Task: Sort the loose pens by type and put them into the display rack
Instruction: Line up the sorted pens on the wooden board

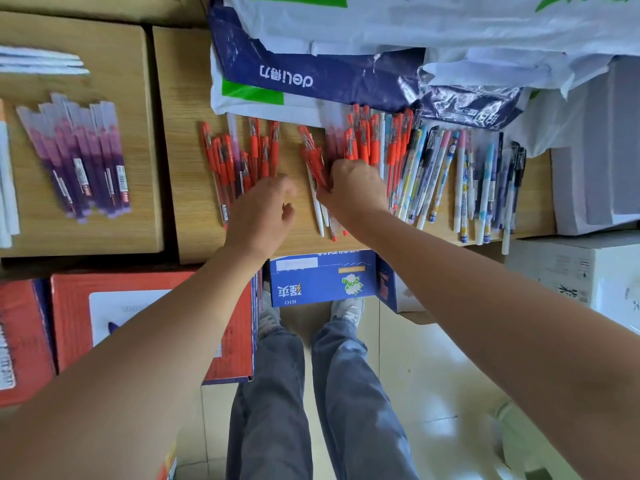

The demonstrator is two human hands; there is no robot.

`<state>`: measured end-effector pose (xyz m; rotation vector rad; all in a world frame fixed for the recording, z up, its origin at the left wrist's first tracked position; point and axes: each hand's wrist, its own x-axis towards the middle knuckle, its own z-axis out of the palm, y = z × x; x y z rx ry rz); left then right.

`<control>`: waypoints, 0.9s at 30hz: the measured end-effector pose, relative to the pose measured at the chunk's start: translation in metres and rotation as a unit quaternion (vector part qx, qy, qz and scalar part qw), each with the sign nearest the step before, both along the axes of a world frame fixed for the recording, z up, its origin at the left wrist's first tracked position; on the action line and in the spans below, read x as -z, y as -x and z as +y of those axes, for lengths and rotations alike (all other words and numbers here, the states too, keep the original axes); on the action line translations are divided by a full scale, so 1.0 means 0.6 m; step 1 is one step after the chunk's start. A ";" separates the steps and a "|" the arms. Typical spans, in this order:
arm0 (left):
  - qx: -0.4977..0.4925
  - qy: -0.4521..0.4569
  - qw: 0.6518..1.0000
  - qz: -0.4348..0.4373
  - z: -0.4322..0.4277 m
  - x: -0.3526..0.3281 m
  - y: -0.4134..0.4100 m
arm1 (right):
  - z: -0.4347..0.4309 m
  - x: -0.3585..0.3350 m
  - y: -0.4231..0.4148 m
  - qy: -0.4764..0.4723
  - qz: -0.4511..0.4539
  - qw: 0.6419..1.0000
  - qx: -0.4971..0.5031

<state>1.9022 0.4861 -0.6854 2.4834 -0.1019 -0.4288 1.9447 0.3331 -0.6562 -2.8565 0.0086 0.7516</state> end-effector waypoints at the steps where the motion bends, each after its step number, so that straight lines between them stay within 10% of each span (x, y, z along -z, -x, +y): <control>1: -0.008 0.001 1.000 -0.004 0.008 -0.001 0.002 | 0.000 0.000 -0.001 0.001 0.003 1.000 0.002; 13: -0.061 -0.049 0.995 -0.054 0.051 -0.018 0.005 | 0.064 0.022 -0.005 -0.121 0.116 0.980 0.107; 27: -0.076 -0.104 0.991 -0.039 0.089 -0.004 0.017 | 0.092 0.031 0.035 -0.219 -0.064 0.968 0.102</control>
